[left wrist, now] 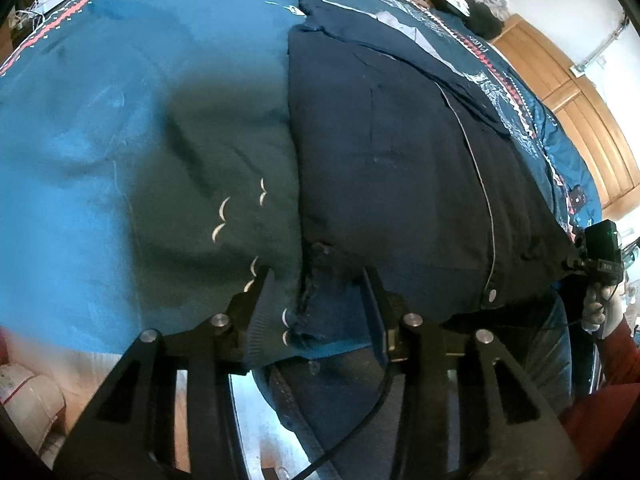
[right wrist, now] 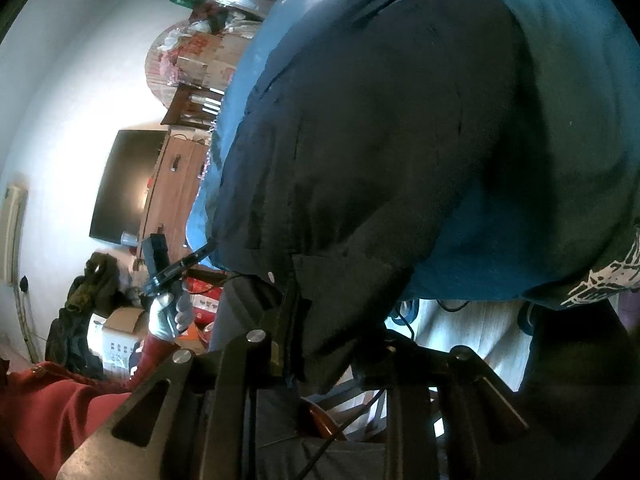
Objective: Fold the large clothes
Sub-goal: 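Grasp the jacket's side edge with the left tool while the right tool grasps it too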
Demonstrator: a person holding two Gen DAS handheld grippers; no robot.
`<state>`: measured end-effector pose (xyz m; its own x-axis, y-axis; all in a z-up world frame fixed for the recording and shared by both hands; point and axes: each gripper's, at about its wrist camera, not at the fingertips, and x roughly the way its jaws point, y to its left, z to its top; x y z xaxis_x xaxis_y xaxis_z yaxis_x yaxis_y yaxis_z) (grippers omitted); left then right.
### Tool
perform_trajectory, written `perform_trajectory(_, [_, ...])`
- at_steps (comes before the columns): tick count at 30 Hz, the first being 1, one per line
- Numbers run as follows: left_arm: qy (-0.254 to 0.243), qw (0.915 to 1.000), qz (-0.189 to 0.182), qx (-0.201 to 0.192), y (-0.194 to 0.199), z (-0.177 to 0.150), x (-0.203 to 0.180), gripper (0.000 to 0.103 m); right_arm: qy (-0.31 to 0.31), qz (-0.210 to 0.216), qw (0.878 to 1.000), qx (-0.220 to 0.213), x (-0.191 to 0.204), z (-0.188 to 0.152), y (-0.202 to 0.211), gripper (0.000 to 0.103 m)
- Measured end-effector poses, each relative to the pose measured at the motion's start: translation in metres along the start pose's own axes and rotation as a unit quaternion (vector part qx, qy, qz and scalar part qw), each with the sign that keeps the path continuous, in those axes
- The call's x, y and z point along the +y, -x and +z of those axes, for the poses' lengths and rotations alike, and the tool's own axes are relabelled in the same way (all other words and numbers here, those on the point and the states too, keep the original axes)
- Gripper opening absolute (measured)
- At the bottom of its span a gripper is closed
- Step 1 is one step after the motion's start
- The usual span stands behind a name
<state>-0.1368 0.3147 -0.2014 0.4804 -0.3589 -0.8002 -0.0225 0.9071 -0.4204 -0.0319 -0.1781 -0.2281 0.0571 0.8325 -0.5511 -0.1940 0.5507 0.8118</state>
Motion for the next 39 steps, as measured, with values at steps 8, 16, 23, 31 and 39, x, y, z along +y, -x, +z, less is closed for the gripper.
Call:
perform_trajectory(8, [0.021, 0.999, -0.036, 0.016, -0.014, 0.005, -0.001, 0.01, -0.005, -0.032, 0.999, -0.011, -0.002, 0.001, -0.005, 0.011])
perform_trajectory(16, [0.062, 0.9964, -0.055, 0.022, -0.002, -0.028, 0.019, 0.005, -0.024, -0.049, 0.998, -0.034, -0.021, -0.02, 0.03, 0.005])
perform_trajectory(23, [0.094, 0.9917, -0.087, 0.014, 0.001, -0.027, 0.035, 0.007, -0.022, -0.055, 0.998, -0.023, -0.025, -0.012, 0.019, 0.006])
perform_trajectory(31, [0.069, 0.9917, -0.099, -0.045, 0.026, -0.008, 0.028, 0.033, -0.039, -0.038, 0.998, -0.031, -0.029, -0.017, 0.015, 0.009])
perform_trajectory(39, [0.064, 0.9938, -0.09, -0.009, -0.002, -0.002, 0.024, 0.035, -0.041, -0.033, 0.998, -0.031, -0.026, -0.02, 0.014, 0.013])
